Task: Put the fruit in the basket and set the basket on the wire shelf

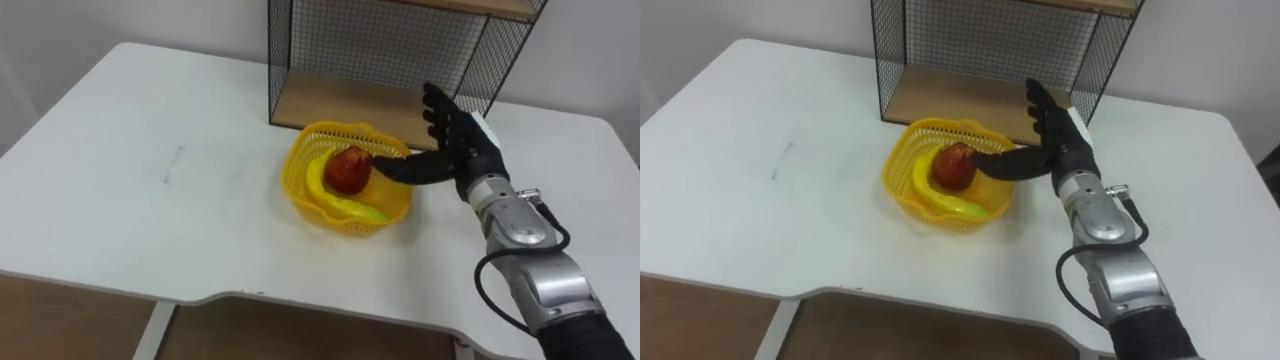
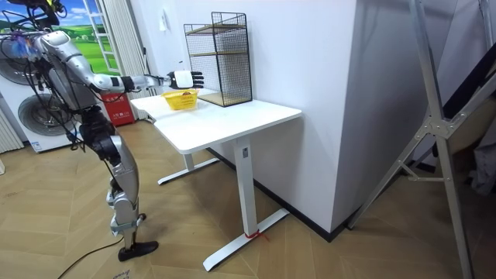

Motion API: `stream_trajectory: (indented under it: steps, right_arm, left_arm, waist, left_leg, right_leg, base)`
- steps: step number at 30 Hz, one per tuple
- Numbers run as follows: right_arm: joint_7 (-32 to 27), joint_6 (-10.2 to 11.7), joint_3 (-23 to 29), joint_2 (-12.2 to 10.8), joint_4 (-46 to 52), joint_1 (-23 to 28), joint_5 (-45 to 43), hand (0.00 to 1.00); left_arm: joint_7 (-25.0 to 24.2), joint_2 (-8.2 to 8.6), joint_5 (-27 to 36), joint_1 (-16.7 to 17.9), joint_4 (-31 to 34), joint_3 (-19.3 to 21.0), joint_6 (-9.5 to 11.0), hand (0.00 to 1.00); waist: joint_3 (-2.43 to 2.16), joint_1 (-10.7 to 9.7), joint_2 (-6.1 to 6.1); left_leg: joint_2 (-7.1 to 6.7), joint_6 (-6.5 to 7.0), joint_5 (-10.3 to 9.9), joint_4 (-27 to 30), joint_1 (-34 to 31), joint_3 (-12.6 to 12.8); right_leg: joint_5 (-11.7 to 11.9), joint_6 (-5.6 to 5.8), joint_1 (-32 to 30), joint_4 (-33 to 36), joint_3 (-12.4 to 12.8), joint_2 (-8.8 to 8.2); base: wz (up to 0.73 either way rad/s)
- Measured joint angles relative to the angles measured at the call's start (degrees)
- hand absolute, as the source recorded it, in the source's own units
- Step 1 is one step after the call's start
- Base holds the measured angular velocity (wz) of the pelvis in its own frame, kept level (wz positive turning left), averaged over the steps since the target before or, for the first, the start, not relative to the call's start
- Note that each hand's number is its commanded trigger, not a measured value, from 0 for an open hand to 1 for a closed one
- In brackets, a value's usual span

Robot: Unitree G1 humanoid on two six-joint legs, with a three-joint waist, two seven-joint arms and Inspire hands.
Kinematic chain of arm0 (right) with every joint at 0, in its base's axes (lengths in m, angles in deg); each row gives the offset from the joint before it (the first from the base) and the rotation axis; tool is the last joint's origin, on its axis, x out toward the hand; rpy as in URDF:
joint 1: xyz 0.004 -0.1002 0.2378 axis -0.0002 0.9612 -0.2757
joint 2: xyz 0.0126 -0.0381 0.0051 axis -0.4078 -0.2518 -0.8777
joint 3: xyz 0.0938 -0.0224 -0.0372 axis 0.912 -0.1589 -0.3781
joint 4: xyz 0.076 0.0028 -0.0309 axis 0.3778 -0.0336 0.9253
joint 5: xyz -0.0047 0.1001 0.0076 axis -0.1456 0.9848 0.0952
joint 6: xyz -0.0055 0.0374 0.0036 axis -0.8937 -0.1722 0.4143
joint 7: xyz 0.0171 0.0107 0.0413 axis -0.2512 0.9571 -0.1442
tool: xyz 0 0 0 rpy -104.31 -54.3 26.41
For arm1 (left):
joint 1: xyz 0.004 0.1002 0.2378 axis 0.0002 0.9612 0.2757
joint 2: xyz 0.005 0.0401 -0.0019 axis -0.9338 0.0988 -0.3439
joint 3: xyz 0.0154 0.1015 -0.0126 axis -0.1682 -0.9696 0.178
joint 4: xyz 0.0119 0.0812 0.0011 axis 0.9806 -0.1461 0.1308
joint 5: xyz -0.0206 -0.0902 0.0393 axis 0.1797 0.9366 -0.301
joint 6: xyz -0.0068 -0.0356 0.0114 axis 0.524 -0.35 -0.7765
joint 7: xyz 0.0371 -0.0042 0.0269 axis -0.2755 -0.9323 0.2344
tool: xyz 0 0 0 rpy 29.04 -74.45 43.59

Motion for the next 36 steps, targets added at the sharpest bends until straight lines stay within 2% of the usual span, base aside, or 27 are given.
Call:
stream_trajectory:
  steps: [3,6,9,11,13,14,17,22,23,25,29,31,36]
  right_arm:
    - [-2.2,1.1,2.2,0.0,2.0,3.1,1.0,0.00]
    - [-3.5,1.2,4.0,0.0,3.5,6.4,1.5,0.00]
    - [-4.9,1.3,4.2,0.0,5.2,9.9,3.3,0.00]
    - [-5.2,1.5,4.8,0.0,5.5,11.8,4.8,0.00]
    - [-6.7,2.0,6.5,0.0,5.4,12.8,8.2,0.00]
    - [-7.1,2.5,6.9,0.0,5.4,13.3,8.3,0.00]
    - [-9.1,3.5,9.6,-0.1,5.5,15.9,9.3,0.00]
    - [-12.6,3.5,11.6,-0.2,10.9,21.4,11.5,0.00]
    - [-12.9,3.5,11.6,-0.2,11.3,21.9,11.5,0.00]
    - [-13.8,3.6,11.5,-0.3,11.4,23.0,11.2,0.00]
    - [-14.3,3.6,11.1,-0.6,11.5,24.8,9.8,0.00]
    - [-15.4,3.6,11.3,-1.6,11.6,25.2,9.3,0.00]
    - [-15.7,3.6,11.1,-1.8,12.4,25.5,8.3,0.00]
  left_arm:
    - [0.4,-0.06,0.1,0.8,0.0,0.3,0.7,0.00]
    - [0.4,-0.04,1.5,1.1,0.0,0.6,1.1,0.00]
    - [0.7,-0.02,8.1,1.2,-0.2,2.0,2.2,0.00]
    - [1.6,0.14,11.6,1.4,-0.2,3.0,3.0,0.00]
    - [4.1,0.53,19.5,1.8,-0.2,6.1,4.3,0.00]
    - [4.9,0.53,21.0,2.0,-0.2,7.0,4.6,0.00]
    - [11.3,0.62,28.4,1.9,1.9,13.5,5.2,0.00]
    - [24.3,0.80,43.5,2.4,13.6,22.8,6.3,0.00]
    - [26.1,0.79,45.0,2.2,15.2,23.5,6.9,0.00]
    - [32.8,0.96,49.4,1.5,21.6,24.8,9.8,0.00]
    - [41.2,1.01,49.8,0.9,29.0,24.8,12.1,0.00]
    - [46.2,1.63,48.9,1.8,36.4,24.9,12.3,0.00]
    - [52.1,1.65,44.4,1.8,46.0,24.9,13.8,0.00]
  waist:
    - [-0.23,-0.9,0.18]
    - [-0.07,-2.0,0.41]
    - [0.01,-2.5,1.04]
    - [-0.14,-2.5,1.52]
    - [-0.24,-2.3,2.40]
    - [-0.31,-2.4,2.60]
    - [-0.43,-2.3,3.07]
    - [-0.57,-1.7,3.88]
    - [-0.51,-1.6,4.03]
    - [-0.48,-0.6,4.25]
    - [-0.56,0.7,4.51]
    - [-0.58,1.1,4.56]
    - [-0.69,1.8,4.84]
  left_leg:
    - [-0.01,0.00,0.0,-0.1,0.1,0.1]
    - [0.00,0.01,0.0,-0.2,0.7,0.1]
    - [0.07,-0.01,0.0,-0.4,0.9,0.3]
    - [0.10,-0.02,0.0,-0.4,0.9,0.3]
    - [0.08,-0.04,0.0,-0.5,1.0,0.4]
    - [0.08,-0.06,0.0,-0.5,1.1,0.4]
    - [0.06,-0.08,0.2,-0.6,1.0,0.2]
    - [-0.37,0.01,1.1,-2.5,1.8,0.2]
    - [-0.44,0.01,1.3,-2.8,2.0,0.2]
    - [-0.48,0.01,1.4,-3.3,2.6,1.0]
    - [-0.52,0.03,1.3,-3.9,2.8,1.6]
    - [-0.53,0.03,1.3,-4.0,2.7,1.6]
    - [-0.59,0.04,1.3,-4.2,3.0,1.6]
  right_leg:
    - [0.0,0.00,0.0,0.0,0.0,-0.02]
    - [0.0,0.00,0.6,-0.2,0.0,-0.01]
    - [0.0,0.00,0.8,-0.3,0.1,0.03]
    - [0.0,-0.03,0.8,-0.2,0.0,0.02]
    - [0.0,-0.04,0.7,0.0,0.2,0.00]
    - [0.0,-0.04,0.7,-0.1,0.2,0.01]
    - [0.0,-0.04,0.8,-0.2,0.0,0.02]
    - [0.0,0.00,0.8,-0.7,0.2,-0.19]
    - [0.0,0.03,0.8,-0.7,0.3,-0.22]
    - [-0.1,0.09,0.7,-0.7,1.2,-0.25]
    - [-0.1,0.15,0.0,-0.7,1.5,-0.33]
    - [-0.1,0.17,0.0,-0.8,1.4,-0.34]
    - [-0.1,0.23,-0.1,-0.8,1.5,-0.36]
  base:
    - [0.00]
    - [0.00]
    - [-0.03]
    - [-0.02]
    - [0.00]
    - [0.00]
    - [0.04]
    - [0.00]
    - [-0.05]
    - [-0.14]
    - [-0.11]
    - [0.00]
    - [0.00]
